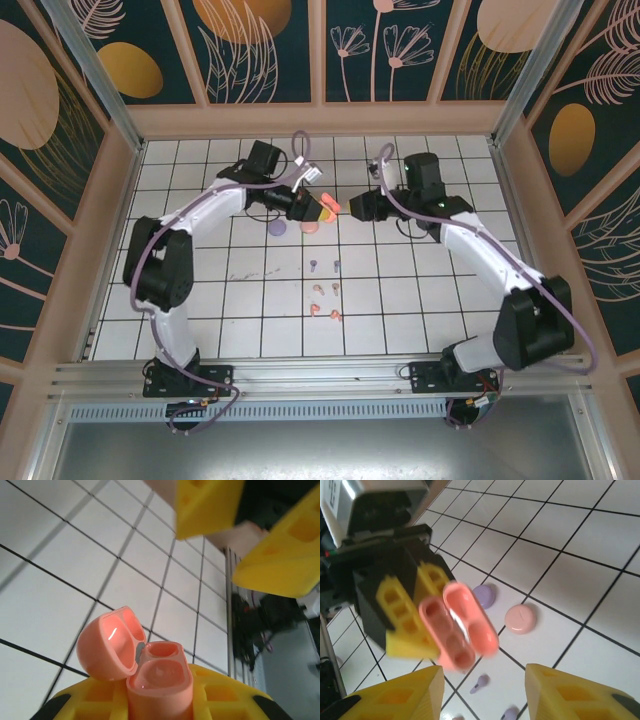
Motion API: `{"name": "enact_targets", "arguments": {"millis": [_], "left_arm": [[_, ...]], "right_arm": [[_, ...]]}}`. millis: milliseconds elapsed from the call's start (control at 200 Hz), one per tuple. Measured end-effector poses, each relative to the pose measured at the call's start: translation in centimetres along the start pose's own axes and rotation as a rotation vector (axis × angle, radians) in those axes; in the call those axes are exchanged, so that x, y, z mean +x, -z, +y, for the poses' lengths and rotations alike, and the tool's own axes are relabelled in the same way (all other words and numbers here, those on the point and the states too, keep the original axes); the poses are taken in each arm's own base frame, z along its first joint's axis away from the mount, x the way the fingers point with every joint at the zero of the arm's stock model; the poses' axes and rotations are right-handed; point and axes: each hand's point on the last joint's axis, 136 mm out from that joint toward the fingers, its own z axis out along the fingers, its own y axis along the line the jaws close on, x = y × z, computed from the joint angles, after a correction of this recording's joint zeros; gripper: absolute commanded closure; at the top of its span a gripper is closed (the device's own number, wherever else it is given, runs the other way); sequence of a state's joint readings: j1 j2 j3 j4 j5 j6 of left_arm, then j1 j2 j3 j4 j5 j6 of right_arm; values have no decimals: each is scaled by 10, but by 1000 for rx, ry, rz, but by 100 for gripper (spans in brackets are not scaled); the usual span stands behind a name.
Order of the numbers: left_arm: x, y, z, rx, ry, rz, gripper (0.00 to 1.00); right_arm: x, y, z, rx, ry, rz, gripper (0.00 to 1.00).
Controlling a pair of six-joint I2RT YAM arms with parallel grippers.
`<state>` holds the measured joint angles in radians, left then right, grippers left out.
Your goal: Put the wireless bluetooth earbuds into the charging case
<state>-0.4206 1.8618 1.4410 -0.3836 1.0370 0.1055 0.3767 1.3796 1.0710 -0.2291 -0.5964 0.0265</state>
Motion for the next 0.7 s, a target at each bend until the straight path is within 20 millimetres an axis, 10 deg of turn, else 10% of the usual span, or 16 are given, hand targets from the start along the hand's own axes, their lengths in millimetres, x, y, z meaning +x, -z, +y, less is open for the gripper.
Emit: {"name": "enact_targets", "arguments": {"millis": [335,701], "left_arm": [[-41,59,-28,-229,-160,-342,100],[-6,111,-17,-507,-161,-708,100]], "right_arm": [[73,-11,38,108,-187,100,52],[170,-43,73,331,-377,302,53]]}}
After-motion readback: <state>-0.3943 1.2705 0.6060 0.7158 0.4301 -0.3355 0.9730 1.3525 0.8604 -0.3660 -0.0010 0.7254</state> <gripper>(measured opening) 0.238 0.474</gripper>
